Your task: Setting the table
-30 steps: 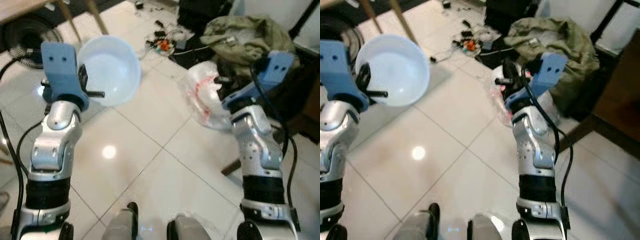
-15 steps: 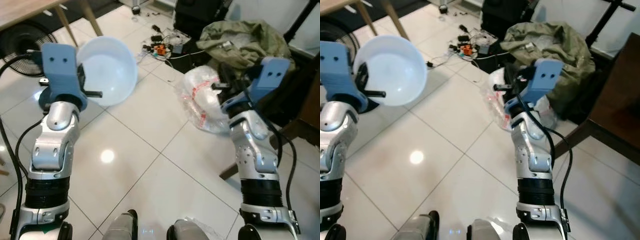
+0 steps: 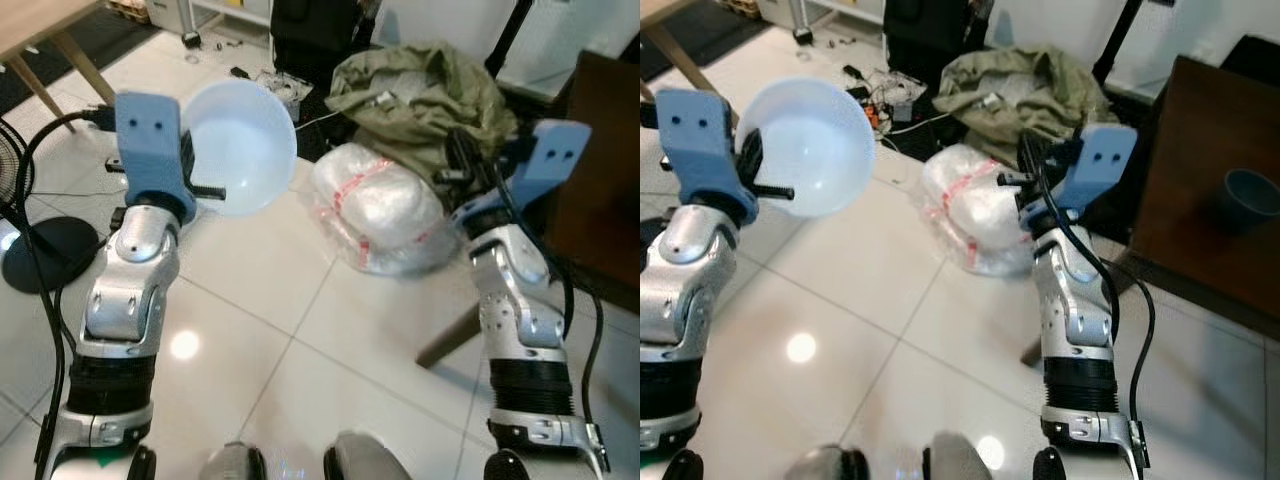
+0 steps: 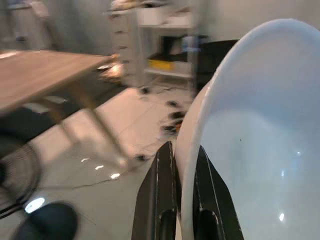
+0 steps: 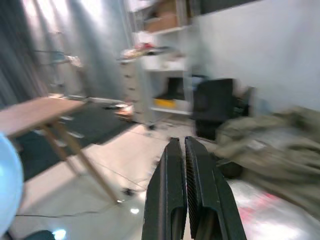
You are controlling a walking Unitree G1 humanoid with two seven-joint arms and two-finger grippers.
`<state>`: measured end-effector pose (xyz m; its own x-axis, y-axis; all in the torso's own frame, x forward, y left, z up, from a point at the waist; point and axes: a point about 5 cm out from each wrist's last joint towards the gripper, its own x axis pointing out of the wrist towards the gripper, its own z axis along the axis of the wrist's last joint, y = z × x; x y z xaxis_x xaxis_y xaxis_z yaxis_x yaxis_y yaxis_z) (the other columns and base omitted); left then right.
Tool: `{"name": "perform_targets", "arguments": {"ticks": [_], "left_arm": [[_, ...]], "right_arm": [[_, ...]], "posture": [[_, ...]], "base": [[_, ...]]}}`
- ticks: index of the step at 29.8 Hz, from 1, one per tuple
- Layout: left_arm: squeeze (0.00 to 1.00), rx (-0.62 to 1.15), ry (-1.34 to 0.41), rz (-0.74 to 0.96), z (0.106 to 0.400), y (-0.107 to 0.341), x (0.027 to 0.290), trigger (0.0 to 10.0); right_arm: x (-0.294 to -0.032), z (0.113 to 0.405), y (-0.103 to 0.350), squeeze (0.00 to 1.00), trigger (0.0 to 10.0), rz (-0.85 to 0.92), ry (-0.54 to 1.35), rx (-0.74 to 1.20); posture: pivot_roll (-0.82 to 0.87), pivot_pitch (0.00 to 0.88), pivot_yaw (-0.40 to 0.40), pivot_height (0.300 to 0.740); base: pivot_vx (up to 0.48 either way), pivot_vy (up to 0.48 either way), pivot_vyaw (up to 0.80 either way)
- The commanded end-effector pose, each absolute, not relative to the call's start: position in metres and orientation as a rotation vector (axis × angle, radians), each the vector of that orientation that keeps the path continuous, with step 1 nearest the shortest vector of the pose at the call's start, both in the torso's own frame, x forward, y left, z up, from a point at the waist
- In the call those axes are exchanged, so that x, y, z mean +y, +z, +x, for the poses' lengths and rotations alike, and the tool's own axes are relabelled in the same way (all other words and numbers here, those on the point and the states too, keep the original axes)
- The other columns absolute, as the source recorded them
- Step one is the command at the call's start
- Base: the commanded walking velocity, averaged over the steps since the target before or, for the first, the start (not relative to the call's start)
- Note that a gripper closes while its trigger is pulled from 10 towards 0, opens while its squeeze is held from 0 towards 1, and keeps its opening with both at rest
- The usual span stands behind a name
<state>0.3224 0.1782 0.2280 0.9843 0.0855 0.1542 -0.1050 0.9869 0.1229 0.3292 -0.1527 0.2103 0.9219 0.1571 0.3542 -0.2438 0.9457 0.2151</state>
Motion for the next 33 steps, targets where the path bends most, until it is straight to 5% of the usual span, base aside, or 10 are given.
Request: {"name": "perform_targets", "arguments": {"ticks": [1,29,33], "left_arm": [[0.00,-0.159,0.134,0.144,0.320,0.230,0.186,10.0],[0.00,-0.284,0.195,0.197,0.316,0.255,0.200,10.0],[0.00,-0.305,0.179,0.204,0.316,0.260,0.201,10.0]], "right_arm": [[-0.145,0.330,0.209,0.00,10.0,0.273,0.248,-0.330],[-0.110,0.331,0.231,0.00,10.0,0.504,0.463,-0.368],[-0.117,0.335,0.235,0.00,10.0,0.554,0.396,-0.381]], "posture": [[-0.05,0.036,0.035,0.740],[0.00,0.028,0.026,0.740],[0.00,0.029,0.028,0.740]], "base": [[0.450,0.000,0.80],[0.450,0.000,0.80],[0.450,0.000,0.00]]}}
